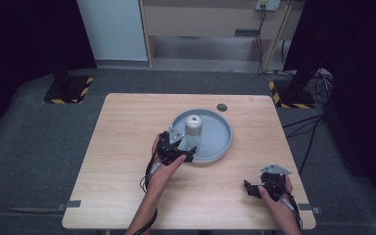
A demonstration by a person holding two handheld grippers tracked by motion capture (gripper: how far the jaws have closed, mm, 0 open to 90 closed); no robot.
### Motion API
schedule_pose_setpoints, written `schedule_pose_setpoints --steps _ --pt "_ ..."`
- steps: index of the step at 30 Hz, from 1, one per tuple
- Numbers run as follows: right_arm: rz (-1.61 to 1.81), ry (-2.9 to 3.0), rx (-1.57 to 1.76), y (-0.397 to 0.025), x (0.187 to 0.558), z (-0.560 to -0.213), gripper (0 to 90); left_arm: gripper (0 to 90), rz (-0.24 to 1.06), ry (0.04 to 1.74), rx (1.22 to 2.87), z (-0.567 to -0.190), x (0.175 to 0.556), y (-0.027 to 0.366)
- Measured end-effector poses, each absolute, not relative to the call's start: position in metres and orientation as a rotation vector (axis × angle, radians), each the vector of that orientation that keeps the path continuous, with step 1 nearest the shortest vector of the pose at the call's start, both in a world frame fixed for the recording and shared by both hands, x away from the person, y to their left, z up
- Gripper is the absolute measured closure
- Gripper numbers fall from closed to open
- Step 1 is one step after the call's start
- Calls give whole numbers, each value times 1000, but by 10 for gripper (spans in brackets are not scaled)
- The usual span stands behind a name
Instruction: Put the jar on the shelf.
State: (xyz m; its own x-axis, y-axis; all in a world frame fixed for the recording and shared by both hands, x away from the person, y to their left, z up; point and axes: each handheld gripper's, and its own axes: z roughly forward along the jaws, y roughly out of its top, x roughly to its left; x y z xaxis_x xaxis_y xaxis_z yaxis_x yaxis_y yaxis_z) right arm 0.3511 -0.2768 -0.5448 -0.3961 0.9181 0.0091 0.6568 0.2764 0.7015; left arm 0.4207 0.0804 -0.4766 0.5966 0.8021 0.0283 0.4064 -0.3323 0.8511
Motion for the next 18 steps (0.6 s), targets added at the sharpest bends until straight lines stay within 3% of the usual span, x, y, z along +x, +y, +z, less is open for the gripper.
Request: schedule_pose_setpoints --steps 18 --pt "889 2153 1422 -277 351 -545 3 59 570 960 1961 -476 411 86"
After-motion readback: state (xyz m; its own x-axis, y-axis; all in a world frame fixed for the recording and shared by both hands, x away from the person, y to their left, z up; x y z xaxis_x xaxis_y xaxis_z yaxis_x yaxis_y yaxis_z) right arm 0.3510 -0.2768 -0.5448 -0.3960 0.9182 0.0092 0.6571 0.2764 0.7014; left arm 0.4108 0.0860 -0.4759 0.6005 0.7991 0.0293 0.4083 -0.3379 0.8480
